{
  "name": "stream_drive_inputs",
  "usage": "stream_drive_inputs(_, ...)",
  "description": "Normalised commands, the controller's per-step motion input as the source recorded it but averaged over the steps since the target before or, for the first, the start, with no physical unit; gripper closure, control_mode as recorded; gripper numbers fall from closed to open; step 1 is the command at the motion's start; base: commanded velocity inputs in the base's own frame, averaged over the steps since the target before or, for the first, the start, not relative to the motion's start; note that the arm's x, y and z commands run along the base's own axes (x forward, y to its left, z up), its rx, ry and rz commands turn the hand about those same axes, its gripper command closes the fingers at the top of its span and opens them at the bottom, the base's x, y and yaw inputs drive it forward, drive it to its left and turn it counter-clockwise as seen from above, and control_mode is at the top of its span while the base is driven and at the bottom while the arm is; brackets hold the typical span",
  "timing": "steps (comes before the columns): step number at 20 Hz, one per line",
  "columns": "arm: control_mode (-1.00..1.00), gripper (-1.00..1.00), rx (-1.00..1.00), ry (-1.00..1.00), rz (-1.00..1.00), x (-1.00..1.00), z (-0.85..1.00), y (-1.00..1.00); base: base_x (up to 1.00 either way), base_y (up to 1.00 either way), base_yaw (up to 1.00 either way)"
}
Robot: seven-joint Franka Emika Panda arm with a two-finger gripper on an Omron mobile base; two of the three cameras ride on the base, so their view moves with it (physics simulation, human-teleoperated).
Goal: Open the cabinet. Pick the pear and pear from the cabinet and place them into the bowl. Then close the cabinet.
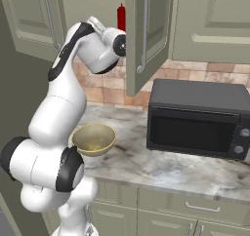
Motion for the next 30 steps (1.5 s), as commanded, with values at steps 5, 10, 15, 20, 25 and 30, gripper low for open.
stream_drive_inputs(5, -1.0, -1.0, 0.0, 0.03, 0.07, 0.49, -0.02, 0.24, 0.0, 0.0, 0.0)
stream_drive_inputs(10, -1.0, -1.0, 0.0, 0.09, 0.14, 0.41, -0.04, 0.25, 0.0, 0.0, 0.0)
stream_drive_inputs(15, -1.0, -1.0, 0.0, 0.11, 0.2, 0.24, -0.09, 0.42, 0.0, 0.0, 0.0)
stream_drive_inputs(20, -1.0, -1.0, -0.01, 0.01, 0.11, -0.01, -0.07, 0.38, 0.0, 0.0, 0.0)
stream_drive_inputs(25, -1.0, -1.0, 0.0, -0.02, 0.0, 0.0, -0.02, 0.02, 0.0, 0.0, 0.0)
stream_drive_inputs(30, -1.0, -1.0, 0.0, -0.16, 0.0, -0.2, -0.03, 0.4, 0.0, 0.0, 0.0)
